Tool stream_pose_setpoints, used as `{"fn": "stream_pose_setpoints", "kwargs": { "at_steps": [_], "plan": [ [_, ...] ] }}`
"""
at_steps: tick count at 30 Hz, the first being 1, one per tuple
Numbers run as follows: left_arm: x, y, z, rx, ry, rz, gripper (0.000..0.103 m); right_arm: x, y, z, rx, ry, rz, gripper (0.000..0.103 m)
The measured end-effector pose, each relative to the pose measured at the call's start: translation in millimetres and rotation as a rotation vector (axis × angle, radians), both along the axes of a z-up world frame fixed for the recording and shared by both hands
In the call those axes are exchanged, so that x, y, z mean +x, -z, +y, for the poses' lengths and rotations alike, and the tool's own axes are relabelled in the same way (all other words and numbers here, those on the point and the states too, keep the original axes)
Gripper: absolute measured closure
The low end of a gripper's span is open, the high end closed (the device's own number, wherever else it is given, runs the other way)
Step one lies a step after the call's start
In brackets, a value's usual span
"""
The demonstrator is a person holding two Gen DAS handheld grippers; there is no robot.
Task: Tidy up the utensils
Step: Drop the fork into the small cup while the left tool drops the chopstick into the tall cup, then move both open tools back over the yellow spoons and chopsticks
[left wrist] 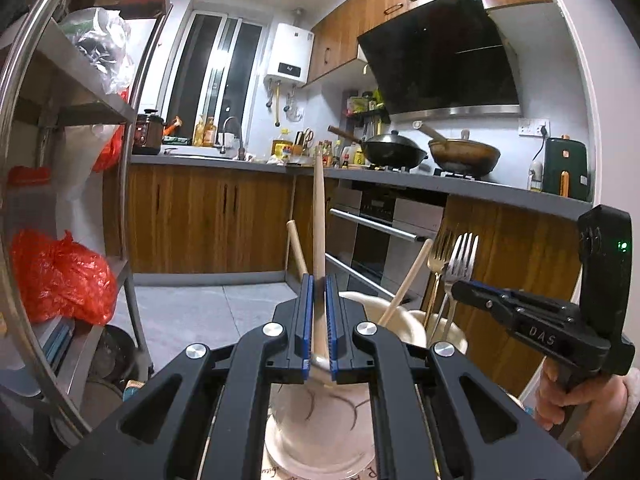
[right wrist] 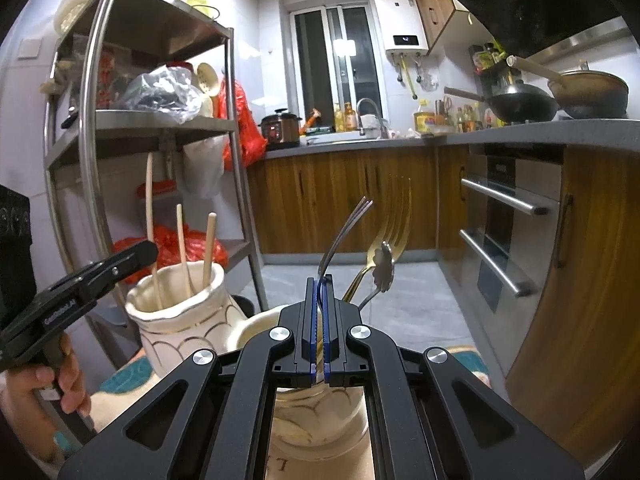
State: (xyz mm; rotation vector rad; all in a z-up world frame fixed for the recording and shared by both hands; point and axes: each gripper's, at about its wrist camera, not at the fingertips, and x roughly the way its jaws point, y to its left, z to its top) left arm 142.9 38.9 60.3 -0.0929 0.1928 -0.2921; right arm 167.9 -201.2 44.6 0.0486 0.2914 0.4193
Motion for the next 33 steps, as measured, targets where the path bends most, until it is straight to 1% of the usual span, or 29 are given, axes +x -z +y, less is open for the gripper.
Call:
{"fn": "stream_pose_setpoints", "kwargs": {
  "at_steps": [3,13,16,17,18,19,21,22,23,24,25,26,27,28,29,30,32,33],
  "plan": [
    [2,2,3,-0.003,-0.003,0.017,0.097,1,-1,0,-0.012,0.011,-0.007,0.1],
    [1,6,8,-0.004,-0.014,0.029,0.096,4,1,-8,-0.009,0.04,0.009,0.099],
    [-2,7,8,0.01,-0.019,0.034,0.093,4,3,-8,-0.023,0.043,0.004,0.093],
    [-2,7,7,0.013,-0.021,0.034,0.089,4,4,-8,-0.027,0.042,0.005,0.087],
    [-2,7,7,0.016,-0.024,0.033,0.078,5,5,-8,-0.03,0.039,0.008,0.077],
    [-4,7,8,0.015,-0.028,0.029,0.067,4,6,-8,-0.032,0.039,0.008,0.073],
    [-7,7,8,0.014,-0.034,0.023,0.061,1,5,-7,-0.035,0.036,0.002,0.072],
    [-8,7,8,0.018,-0.038,0.021,0.056,-2,5,-6,-0.04,0.034,-0.001,0.072],
    [-10,7,8,0.022,-0.043,0.018,0.052,-5,5,-7,-0.043,0.032,-0.006,0.067],
    [-13,7,8,0.026,-0.053,0.013,0.042,-7,4,-7,-0.044,0.031,-0.009,0.058],
    [-16,7,8,0.029,-0.062,0.006,0.036,-11,3,-7,-0.043,0.027,-0.014,0.052],
    [-19,8,9,0.029,-0.064,0.002,0.034,-14,2,-8,-0.041,0.027,-0.017,0.044],
    [-21,8,9,0.029,-0.065,0.001,0.029,-18,1,-9,-0.039,0.027,-0.022,0.04],
    [-24,8,9,0.031,-0.069,0.0,0.02,-20,0,-9,-0.038,0.026,-0.024,0.037],
    [-26,8,9,0.031,-0.08,-0.002,0.014,-23,-2,-9,-0.037,0.025,-0.028,0.028],
    [-31,9,9,0.027,-0.097,-0.004,0.005,-28,-3,-10,-0.034,0.024,-0.034,0.016],
    [-37,8,9,0.022,-0.102,0.007,0.006,-34,-4,-11,-0.032,0.033,-0.05,0.007],
    [-40,8,9,0.023,-0.099,0.017,0.006,-38,-5,-11,-0.035,0.042,-0.062,0.006]
  ]
}}
